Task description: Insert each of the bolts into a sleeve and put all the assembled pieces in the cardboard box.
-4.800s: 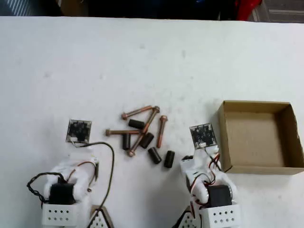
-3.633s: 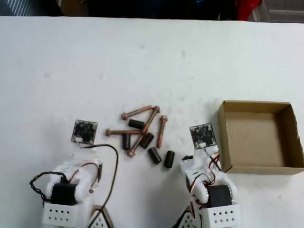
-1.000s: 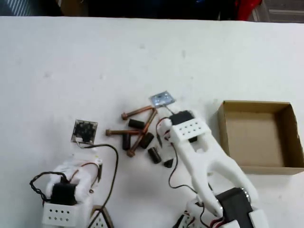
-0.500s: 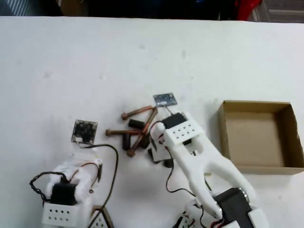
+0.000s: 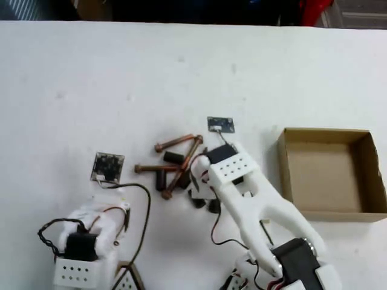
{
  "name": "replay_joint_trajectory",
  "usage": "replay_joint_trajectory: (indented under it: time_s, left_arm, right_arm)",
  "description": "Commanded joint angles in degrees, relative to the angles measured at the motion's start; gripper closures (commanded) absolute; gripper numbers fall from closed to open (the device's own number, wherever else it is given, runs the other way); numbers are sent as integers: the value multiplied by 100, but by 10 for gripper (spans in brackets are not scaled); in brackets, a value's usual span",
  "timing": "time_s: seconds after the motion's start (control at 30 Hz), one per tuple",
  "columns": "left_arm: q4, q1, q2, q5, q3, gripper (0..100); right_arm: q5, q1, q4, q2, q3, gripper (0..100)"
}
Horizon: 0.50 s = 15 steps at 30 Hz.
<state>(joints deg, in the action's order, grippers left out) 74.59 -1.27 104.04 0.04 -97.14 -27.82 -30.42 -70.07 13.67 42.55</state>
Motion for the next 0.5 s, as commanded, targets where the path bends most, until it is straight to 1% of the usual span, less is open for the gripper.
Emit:
replay_joint_trajectory:
  time_s: [0.0, 0.17, 0.3, 0.37, 0.47]
  left_arm:
    - [-114, 66, 48, 26, 9, 976]
    - [-114, 66, 48, 26, 9, 976]
    - [-114, 66, 48, 26, 9, 976]
    - [-114, 66, 48, 26, 9, 976]
    - [-114, 66, 48, 26, 9, 976]
  right_arm:
    - [-237, 22, 268, 4, 123, 752]
    - [-246, 22, 857, 4, 536, 752]
    - [-255, 22, 998, 4, 686, 762]
    - [-255, 22, 989, 4, 686, 807]
    - [-220, 22, 1033, 4, 677, 902]
